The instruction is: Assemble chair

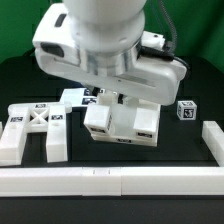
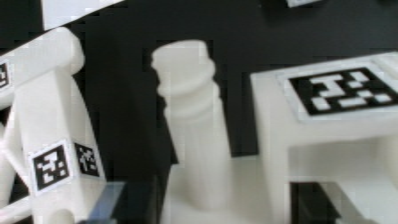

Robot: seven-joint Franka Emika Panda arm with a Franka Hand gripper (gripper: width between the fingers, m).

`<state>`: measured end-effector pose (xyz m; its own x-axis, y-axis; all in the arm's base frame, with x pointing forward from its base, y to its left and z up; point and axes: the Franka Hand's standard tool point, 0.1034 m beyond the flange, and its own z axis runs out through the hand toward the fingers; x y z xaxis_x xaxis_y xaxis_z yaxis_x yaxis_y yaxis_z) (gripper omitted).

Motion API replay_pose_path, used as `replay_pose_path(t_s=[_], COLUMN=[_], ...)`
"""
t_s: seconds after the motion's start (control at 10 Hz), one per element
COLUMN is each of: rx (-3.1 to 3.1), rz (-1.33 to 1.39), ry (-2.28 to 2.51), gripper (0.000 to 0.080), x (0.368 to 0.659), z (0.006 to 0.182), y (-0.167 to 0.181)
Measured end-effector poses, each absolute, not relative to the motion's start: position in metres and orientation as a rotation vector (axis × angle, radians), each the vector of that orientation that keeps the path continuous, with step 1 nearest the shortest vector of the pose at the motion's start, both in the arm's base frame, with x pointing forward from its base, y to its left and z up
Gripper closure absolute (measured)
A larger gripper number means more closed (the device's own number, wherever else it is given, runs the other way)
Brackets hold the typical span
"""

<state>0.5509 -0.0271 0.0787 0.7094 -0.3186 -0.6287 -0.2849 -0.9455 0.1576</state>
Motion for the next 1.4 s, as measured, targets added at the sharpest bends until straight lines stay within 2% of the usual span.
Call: replay_pose_path(t_s=[0.3, 0.4, 0.7, 0.8, 0.9, 1.0, 1.4], rx=[2.729, 2.677, 2.682, 2.682, 2.682, 2.682, 2.683], rz=[-1.469, -1.549, -1.527, -1.528, -1.528, -1.528, -1.527], ry=[-0.509, -0.512, -0.512, -0.513, -0.514, -0.515, -0.519], gripper=[0.0473, 0.0473, 0.0445, 0.0265, 0.0265, 0.0174, 0.0151], x=[0.528, 0.528, 0.532, 0.532, 0.532, 0.532, 0.532], z=[0.076, 0.071, 0.067, 0.067, 0.067, 0.066, 0.066], y=[-0.038, -0.043, -0.047, -0.047, -0.047, -0.048, -0.049])
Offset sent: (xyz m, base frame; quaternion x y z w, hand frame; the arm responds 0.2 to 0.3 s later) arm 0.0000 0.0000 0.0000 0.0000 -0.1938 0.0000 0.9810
